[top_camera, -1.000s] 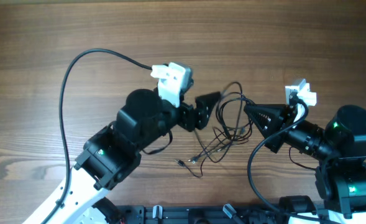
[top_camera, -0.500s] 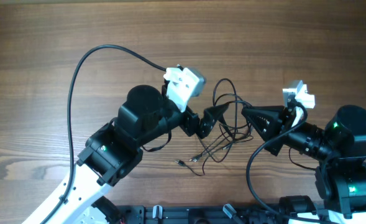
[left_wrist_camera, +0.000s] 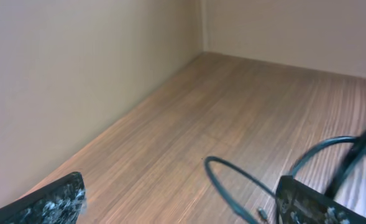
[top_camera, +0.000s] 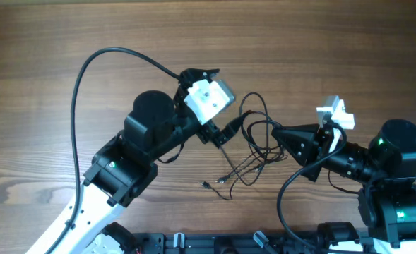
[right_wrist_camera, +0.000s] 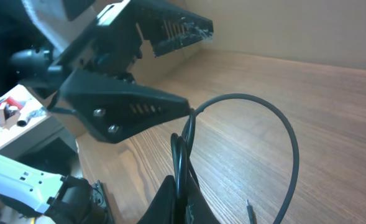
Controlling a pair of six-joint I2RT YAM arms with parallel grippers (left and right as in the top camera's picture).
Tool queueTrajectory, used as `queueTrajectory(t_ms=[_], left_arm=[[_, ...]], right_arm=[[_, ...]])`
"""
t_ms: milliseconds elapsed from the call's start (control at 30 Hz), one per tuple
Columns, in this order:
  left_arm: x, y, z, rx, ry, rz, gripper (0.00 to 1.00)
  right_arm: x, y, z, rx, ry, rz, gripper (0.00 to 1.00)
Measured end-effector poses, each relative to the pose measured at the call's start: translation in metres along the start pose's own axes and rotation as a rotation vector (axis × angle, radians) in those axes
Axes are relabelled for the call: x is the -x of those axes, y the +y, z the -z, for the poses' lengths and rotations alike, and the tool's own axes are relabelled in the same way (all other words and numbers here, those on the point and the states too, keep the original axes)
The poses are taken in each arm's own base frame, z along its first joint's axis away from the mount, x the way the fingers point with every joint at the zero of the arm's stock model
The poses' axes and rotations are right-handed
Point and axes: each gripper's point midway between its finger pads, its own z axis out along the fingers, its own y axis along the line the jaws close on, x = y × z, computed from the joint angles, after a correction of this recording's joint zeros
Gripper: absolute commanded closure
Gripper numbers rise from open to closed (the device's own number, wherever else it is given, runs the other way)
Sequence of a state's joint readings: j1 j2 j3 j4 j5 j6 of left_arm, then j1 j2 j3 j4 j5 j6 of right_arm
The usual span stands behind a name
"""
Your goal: Untangle cables
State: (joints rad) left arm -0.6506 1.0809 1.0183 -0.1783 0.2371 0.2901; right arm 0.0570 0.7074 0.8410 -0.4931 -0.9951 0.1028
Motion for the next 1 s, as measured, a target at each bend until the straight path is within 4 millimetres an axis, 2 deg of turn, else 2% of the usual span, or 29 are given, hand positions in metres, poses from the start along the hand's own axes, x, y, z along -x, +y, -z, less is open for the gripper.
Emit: queueTrajectory(t_ms=[267,467,667,833,1000], left_arm=[[-0.007,-0.016,0.001,-0.095,0.023,0.009,0.00],[-0.007,-0.017,0.002,-0.104,0.021,0.010,0.00],[0.002,-0.016,0.020,-0.093,-0.001,0.007,0.00],[-0.006,-0.036,0.026,-0.199,0.027,0.027,0.00],[-0.011,-0.038,0.014,-0.228,0.034,0.033,0.04]], right_arm=[[0.001,0.005,0.000,0.031,-0.003,0.013,0.96],[0.001,0.004,0.000,0.026,-0.003,0.012,0.95],[0.001,0.004,0.000,0.021,-0.001,0.009,0.96],[0.001,0.003,0.000,0.018,-0.002,0.009,0.96],[0.001,0.004,0.000,0.024,-0.001,0.010,0.96]])
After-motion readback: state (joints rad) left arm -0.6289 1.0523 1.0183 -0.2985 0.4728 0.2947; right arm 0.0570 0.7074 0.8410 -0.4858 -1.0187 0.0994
